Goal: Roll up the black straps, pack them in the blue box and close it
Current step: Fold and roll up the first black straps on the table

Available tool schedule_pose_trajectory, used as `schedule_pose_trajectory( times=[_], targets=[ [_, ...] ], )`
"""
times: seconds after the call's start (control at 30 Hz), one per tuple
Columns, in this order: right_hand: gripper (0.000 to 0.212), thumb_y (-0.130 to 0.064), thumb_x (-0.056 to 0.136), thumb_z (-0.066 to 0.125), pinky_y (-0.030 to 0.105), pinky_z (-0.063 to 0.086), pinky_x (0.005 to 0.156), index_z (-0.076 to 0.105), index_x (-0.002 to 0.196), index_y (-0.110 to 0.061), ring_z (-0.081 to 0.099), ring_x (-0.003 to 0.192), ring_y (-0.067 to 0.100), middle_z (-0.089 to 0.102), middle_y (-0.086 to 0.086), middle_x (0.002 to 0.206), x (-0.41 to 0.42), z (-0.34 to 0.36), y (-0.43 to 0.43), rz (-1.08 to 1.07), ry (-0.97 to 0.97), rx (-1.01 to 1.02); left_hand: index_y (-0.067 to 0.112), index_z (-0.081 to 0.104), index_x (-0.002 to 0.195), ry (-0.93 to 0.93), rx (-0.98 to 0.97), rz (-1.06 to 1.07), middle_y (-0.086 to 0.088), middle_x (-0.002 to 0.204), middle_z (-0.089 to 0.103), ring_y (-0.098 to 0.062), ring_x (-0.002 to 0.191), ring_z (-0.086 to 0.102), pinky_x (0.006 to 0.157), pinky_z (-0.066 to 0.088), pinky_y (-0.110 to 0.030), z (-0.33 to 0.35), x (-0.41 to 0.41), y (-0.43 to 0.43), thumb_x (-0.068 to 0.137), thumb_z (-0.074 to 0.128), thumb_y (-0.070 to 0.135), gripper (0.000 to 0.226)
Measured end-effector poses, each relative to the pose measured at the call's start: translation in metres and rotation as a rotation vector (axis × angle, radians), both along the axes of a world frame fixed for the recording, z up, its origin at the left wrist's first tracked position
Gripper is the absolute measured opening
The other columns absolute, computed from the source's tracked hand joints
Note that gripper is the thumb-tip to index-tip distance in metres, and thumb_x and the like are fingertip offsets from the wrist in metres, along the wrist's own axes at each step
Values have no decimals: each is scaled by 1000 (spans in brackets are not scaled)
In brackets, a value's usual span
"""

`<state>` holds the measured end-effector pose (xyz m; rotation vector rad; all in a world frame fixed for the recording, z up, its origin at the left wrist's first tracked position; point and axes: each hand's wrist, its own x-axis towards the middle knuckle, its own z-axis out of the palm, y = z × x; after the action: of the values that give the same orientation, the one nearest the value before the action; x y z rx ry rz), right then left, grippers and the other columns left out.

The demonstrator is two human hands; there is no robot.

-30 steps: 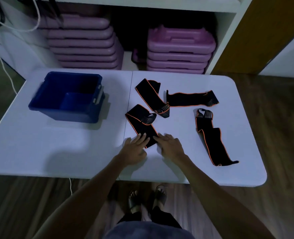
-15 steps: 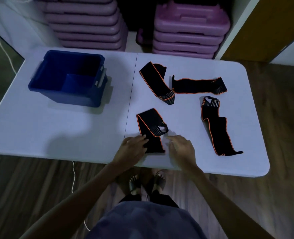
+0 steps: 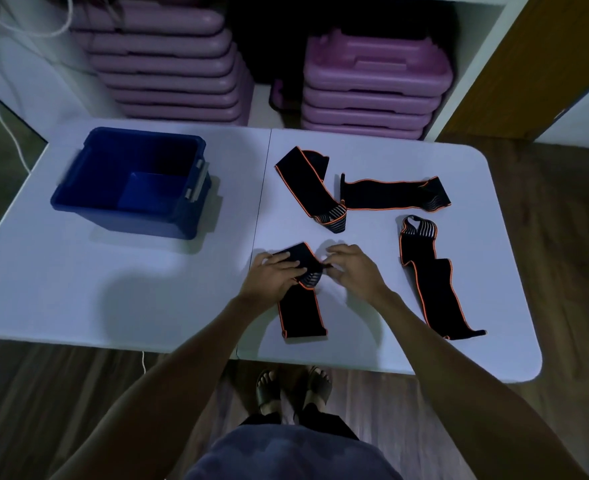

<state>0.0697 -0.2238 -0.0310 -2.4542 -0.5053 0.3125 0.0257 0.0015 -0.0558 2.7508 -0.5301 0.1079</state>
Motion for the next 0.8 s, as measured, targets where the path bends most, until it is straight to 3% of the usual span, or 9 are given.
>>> schedule_pose_trajectory(
  times=[0.1,0.17,0.33,0.4,0.47,0.53,0.6,0.7,0.8],
  targets=[
    [7,-20,83,72,21,47,79,70,89,-16,60,91,12,66,-1,98,11,23,12,-256,266,449,23,70,109,59,-394,207,3,96,75,-12,84,66,78,40,-18,19,9,-5,90,51,22,27],
    [4,-19,85,71,14,46,68,67,86,-19,59,76,8,65,-6,84,22,37,22,-291,343,580,19,69,110,160,-614,377,5,89,72,1,70,60,65,41,-6,36,19,-9,92,52,16,24],
    [26,-19,85,70,19,42,70,62,109,-16,56,74,5,57,-12,78,55,37,56,-232,563,525,12,66,76,250,-794,649,3,53,49,-8,50,46,57,36,-28,51,50,2,93,55,21,22],
    [21,-12,89,65,14,40,66,61,110,-13,54,67,-3,56,-11,76,60,31,65,-181,596,405,11,63,70,347,-839,755,2,53,48,-13,54,47,61,39,-30,41,63,14,90,58,23,24],
    [19,4,90,53,12,39,59,63,105,-3,51,57,-5,56,-4,73,58,22,73,-209,644,426,9,69,79,469,-889,811,-6,63,58,-20,68,58,70,46,-35,31,71,22,88,61,21,16],
    [28,10,91,46,12,44,63,59,114,7,54,66,3,58,9,90,51,9,81,-367,662,517,5,69,99,539,-824,824,-17,87,68,-30,90,65,81,47,-35,22,71,25,88,61,16,17],
    [39,-7,92,52,19,47,83,51,132,-4,56,88,12,56,4,107,42,-3,86,-405,553,402,1,55,124,465,-662,811,-21,114,63,-34,109,58,93,43,-36,21,66,23,91,57,14,36],
    [60,-45,86,51,39,45,88,42,141,-23,49,107,18,51,-3,108,24,-17,84,-196,287,160,5,33,142,305,-542,733,-16,144,42,-31,132,40,108,33,-42,27,47,18,93,49,19,53],
    [57,-42,87,53,41,50,82,46,139,-20,49,107,32,52,15,119,13,-31,77,24,-22,-95,12,26,145,337,-148,512,-6,155,26,-22,143,22,110,26,-42,17,26,21,95,28,39,57]
  ],
)
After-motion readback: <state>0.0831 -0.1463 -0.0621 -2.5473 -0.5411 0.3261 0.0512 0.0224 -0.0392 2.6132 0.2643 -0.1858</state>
